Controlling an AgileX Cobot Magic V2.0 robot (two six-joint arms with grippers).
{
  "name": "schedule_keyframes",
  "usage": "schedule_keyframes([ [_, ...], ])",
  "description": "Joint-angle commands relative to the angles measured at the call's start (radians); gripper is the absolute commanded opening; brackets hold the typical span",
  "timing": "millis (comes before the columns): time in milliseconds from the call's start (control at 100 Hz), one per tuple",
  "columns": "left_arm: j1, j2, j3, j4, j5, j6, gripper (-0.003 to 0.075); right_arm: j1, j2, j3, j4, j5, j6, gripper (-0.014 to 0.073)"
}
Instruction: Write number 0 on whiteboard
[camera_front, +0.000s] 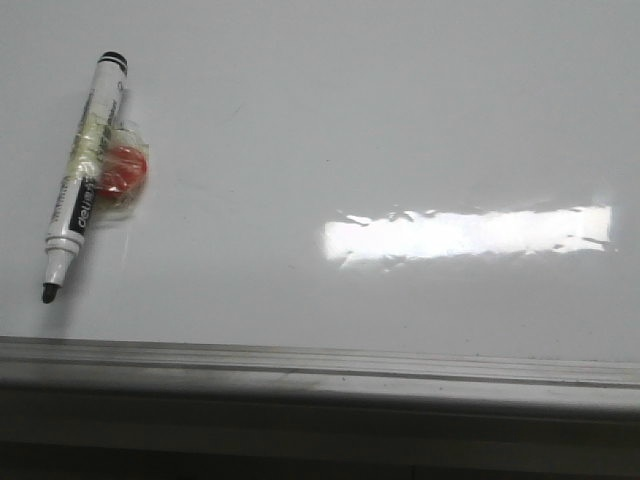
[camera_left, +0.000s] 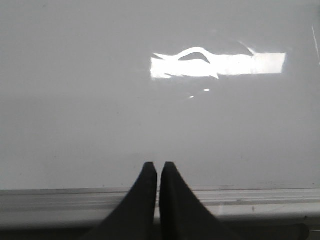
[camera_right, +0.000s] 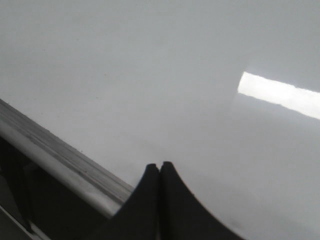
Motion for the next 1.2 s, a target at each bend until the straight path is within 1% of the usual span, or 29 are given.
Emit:
schedule_keyframes([
  [0,0.001,-0.027,0.032,-0.016,-0.030,-0.002,-0.0020,-0.005,-0.016,0.011,-0.008,-0.020,0.000,-0.0069],
  [90,0.001,-0.027,0.032,-0.014,-0.032,-0.002,-0.0020,-0.005,-0.016,0.011,-0.008,-0.022,0.000,-0.0068],
  [160,0.001,-0.027,0.032,0.006,-0.044,-0.002,-0.0020,-0.005,-0.016,0.011,-0.008,-0.062,0.000,-0.0069],
  [220,0.001,-0.027,0.032,0.003,-0.073,-0.002,-0.0020,-0.005,-0.016,0.011,-0.008,-0.137,0.000,-0.0069],
  [250,0.001,-0.027,0.032,-0.025,-0.094,-0.002,-0.0020,-0.005,-0.016,0.011,-0.001,-0.183,0.000,-0.0069],
  [300,0.001,-0.027,0.032,-0.171,-0.140,-0.014,-0.0020,-0.005,-0.016,0.011,0.031,-0.269,0.000,-0.0069],
  [320,0.001,-0.027,0.032,-0.257,-0.157,-0.014,-0.0020,-0.005,-0.016,0.011,0.056,-0.307,0.000,-0.0069],
  [350,0.001,-0.027,0.032,-0.410,-0.174,-0.014,-0.0020,-0.005,-0.016,0.011,0.118,-0.355,0.004,-0.0068],
  [400,0.001,-0.027,0.032,-0.541,-0.211,-0.006,-0.0020,-0.005,-0.016,0.011,0.215,-0.436,0.008,-0.0069],
  [450,0.001,-0.027,0.032,-0.626,-0.251,-0.006,-0.0020,-0.005,-0.016,0.011,0.306,-0.506,0.008,-0.0068],
  [570,0.001,-0.027,0.032,-0.812,-0.299,-0.006,-0.0020,-0.005,-0.016,0.011,0.492,-0.591,0.011,-0.0068],
  [660,0.001,-0.027,0.032,-0.862,-0.331,-0.006,-0.0020,-0.005,-0.016,0.005,0.593,-0.616,0.020,-0.0069],
  [750,0.001,-0.027,0.032,-0.874,-0.386,-0.006,-0.0020,-0.005,-0.016,-0.013,0.599,-0.593,0.020,-0.0068],
  [840,0.001,-0.027,0.032,-0.874,-0.429,-0.006,-0.0020,-0.005,-0.016,-0.032,0.599,-0.532,0.020,-0.0068],
  [960,0.001,-0.027,0.030,-0.891,-0.432,-0.006,-0.0020,-0.005,-0.016,-0.072,0.597,-0.421,0.018,-0.0067],
  [1010,0.001,-0.027,0.028,-0.884,-0.431,-0.002,-0.0020,-0.005,-0.016,-0.098,0.592,-0.341,0.012,-0.0061],
  [1070,-0.001,-0.027,0.004,-0.835,-0.385,-0.001,-0.0020,-0.005,-0.016,-0.139,0.556,-0.242,-0.019,-0.0040],
  [1120,-0.001,-0.014,-0.036,-0.742,-0.305,0.001,-0.0020,-0.005,-0.006,-0.188,0.501,-0.138,-0.047,-0.0039],
  [1190,-0.001,0.023,-0.101,-0.614,-0.194,0.001,-0.0020,-0.005,0.018,-0.247,0.399,-0.032,-0.047,-0.0039],
])
